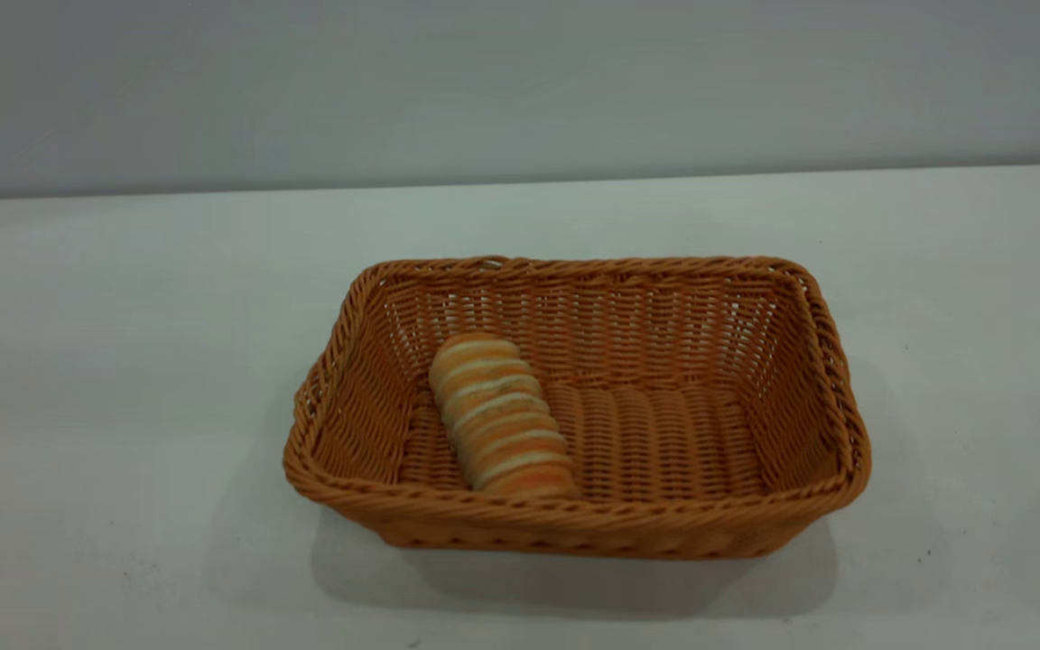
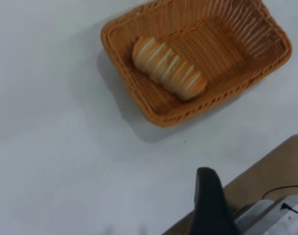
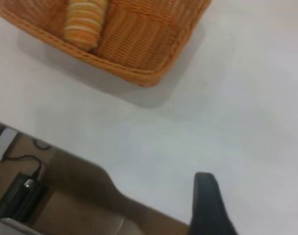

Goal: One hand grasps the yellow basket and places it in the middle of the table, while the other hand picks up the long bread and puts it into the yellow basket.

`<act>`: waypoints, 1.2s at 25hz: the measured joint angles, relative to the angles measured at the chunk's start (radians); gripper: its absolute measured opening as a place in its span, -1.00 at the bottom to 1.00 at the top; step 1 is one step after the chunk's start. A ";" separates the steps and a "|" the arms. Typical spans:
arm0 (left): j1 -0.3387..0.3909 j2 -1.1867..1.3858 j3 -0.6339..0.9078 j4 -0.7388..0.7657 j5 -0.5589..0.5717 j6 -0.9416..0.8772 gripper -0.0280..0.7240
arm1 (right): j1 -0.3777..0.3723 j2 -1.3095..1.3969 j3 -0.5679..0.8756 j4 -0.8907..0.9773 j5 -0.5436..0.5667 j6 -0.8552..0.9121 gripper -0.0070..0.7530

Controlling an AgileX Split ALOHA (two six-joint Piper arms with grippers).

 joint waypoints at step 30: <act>-0.006 -0.631 0.410 0.345 0.050 -0.310 0.51 | 0.000 -0.142 0.104 -0.032 -0.034 0.020 -0.01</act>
